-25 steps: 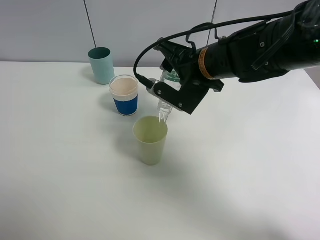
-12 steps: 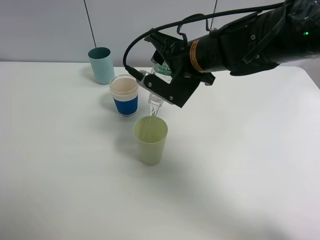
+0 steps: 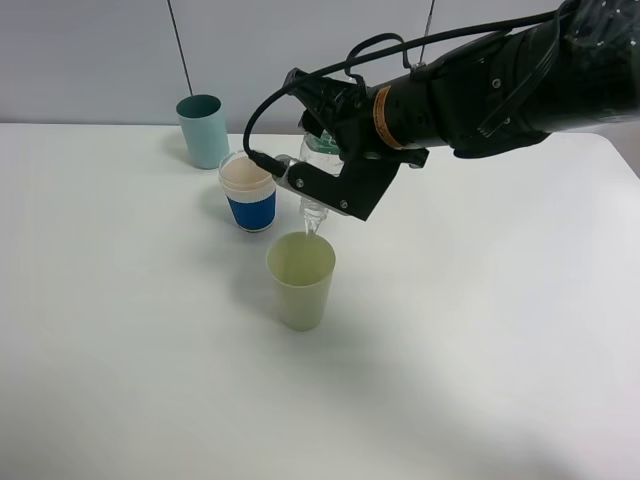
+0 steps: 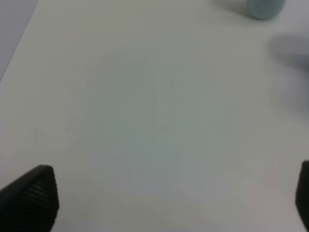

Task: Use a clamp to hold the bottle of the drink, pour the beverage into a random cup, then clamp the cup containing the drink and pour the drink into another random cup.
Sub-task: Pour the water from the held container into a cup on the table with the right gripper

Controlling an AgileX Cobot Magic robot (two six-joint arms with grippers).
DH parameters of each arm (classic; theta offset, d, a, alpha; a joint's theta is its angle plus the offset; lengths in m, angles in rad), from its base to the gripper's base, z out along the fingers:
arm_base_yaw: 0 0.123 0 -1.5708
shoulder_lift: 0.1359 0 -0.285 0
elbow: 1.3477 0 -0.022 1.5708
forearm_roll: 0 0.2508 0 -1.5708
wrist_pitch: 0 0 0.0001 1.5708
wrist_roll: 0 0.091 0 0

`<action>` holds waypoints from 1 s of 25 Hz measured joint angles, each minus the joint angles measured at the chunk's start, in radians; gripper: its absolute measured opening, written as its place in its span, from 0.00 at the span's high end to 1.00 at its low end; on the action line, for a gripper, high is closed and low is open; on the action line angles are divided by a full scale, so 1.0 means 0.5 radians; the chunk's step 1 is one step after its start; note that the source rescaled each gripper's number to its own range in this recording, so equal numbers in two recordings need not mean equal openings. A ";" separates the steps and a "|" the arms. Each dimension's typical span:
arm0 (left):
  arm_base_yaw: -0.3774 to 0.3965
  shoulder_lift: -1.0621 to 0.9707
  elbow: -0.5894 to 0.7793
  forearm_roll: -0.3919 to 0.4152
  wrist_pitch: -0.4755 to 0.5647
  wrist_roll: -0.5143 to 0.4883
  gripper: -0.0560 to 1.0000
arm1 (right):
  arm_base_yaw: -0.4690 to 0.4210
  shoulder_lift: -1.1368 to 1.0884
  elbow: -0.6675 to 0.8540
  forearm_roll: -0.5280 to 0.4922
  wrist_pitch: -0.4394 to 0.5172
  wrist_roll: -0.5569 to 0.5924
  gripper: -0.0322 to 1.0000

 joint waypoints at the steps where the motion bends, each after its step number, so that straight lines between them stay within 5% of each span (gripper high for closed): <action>1: 0.000 0.000 0.000 0.000 0.000 0.000 0.00 | 0.000 0.000 0.000 0.000 0.000 -0.013 0.95; 25: 0.000 0.000 0.000 0.000 0.000 0.000 0.00 | 0.004 0.000 0.000 -0.138 -0.053 -0.156 0.95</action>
